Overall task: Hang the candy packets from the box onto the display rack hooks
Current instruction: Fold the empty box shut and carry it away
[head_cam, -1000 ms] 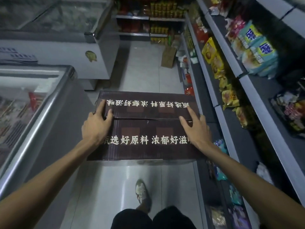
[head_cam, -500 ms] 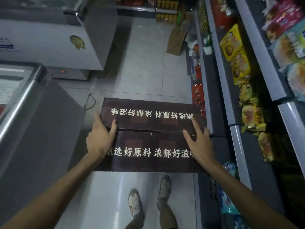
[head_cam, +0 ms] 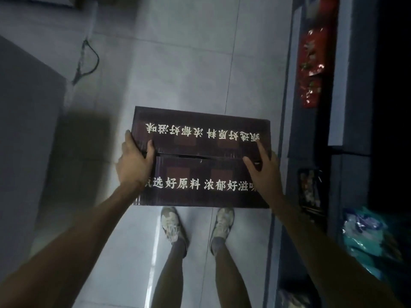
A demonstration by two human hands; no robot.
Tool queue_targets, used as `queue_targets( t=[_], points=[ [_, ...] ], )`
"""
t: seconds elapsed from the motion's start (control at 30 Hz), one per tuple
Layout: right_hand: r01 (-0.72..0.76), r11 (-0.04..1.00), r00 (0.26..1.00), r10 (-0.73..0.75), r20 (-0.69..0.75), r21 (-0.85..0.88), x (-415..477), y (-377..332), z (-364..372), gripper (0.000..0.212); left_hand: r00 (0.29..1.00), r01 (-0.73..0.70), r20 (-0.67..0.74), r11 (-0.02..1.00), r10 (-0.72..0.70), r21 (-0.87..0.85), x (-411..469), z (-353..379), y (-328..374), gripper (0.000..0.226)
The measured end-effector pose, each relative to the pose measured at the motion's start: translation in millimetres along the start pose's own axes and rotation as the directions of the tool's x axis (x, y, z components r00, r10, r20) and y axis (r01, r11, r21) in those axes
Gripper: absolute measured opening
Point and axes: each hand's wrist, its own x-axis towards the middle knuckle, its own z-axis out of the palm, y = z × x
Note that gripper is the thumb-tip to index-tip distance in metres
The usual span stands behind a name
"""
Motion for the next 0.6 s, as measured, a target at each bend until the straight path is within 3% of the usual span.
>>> queue_targets(
  t=[0.03, 0.27, 0.4, 0.47, 0.6],
  points=[
    [-0.030, 1.000, 0.999, 0.030, 0.011, -0.009, 16.2, 29.6, 44.6, 0.075, 1.000, 0.007, 0.016, 1.000, -0.008, 0.012, 15.8, 45.0, -28.4, 0.071],
    [-0.001, 1.000, 1.000, 0.001, -0.019, 0.000, 70.5, 115.4, 171.2, 0.074, 1.000, 0.010, 0.010, 0.999, -0.011, 0.044, 72.2, 177.1, -98.5, 0.070],
    [0.065, 0.993, 0.988, -0.078, -0.133, -0.099, 85.0, 128.1, 206.1, 0.076, 1.000, -0.015, 0.006, 1.000, 0.015, 0.023, 89.2, 212.0, -119.9, 0.069],
    [0.030, 0.986, 0.980, -0.061, -0.188, -0.163, 82.9, 139.3, 230.8, 0.075, 1.000, -0.015, -0.009, 0.999, 0.016, 0.039, 93.7, 231.4, -138.1, 0.068],
    [0.030, 0.976, 0.982, -0.068, -0.175, -0.215, 79.5, 140.7, 235.1, 0.075, 1.000, -0.016, 0.002, 0.981, 0.016, 0.193, 90.9, 239.8, -142.7, 0.070]
  ],
)
